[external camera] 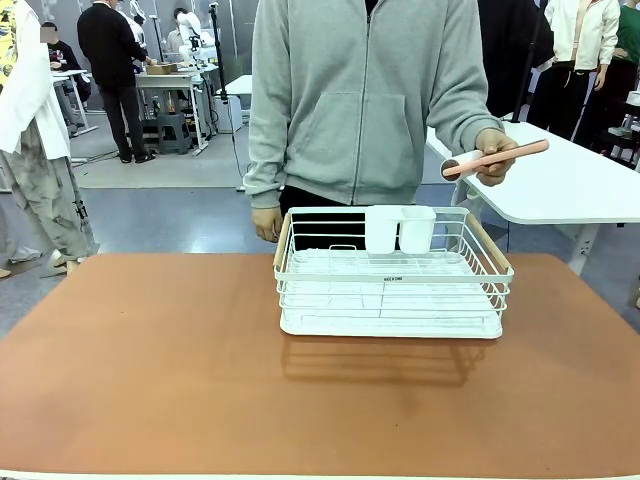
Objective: Clean the table.
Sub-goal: Pick up the Lint Roller when the human hands it over.
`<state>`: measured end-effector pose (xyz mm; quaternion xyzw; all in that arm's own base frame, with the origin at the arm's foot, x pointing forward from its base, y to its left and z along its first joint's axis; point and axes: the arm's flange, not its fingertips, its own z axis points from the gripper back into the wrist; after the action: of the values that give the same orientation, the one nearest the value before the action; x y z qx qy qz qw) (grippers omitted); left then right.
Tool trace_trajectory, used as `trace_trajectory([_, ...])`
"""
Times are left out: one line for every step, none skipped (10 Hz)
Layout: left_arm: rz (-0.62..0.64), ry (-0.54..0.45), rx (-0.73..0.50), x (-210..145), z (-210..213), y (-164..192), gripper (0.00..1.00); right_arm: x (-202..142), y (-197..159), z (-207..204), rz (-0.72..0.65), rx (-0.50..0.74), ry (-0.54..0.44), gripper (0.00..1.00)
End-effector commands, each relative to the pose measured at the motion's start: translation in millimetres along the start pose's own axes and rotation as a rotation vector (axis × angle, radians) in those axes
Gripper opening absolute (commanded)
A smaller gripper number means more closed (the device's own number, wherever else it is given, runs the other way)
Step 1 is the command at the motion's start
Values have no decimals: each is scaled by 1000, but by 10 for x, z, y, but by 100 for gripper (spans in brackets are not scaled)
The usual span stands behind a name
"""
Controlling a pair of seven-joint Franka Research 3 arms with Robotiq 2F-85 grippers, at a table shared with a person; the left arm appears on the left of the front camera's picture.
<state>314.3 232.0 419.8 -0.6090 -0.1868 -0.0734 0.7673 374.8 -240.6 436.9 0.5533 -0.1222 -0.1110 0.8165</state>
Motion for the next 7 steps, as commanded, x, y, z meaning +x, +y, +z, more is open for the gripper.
trace_trajectory([-11, 2, -5, -34, 19, -40, 100, -68, 105, -43, -30, -11, -60, 100])
trace_trajectory([-11, 2, -5, -34, 19, -40, 100, -122, 249, -47, -83, -2, -127, 100])
trace_trajectory([-11, 2, -5, -34, 19, -40, 100, -203, 397, -79, -109, -32, -145, 100])
trace_trajectory([-11, 2, -5, -34, 19, -40, 100, -283, 545, -136, -137, -84, -152, 100])
trace_trajectory([-11, 2, -5, -34, 19, -40, 100, -312, 722, -194, -184, -135, -149, 100])
trace_trajectory([-11, 2, -5, -34, 19, -40, 100, -316, 901, -242, -259, -148, -140, 100])
trace_trajectory([-11, 2, -5, -34, 19, -40, 100, -352, 1092, -321, -300, -173, -135, 100])
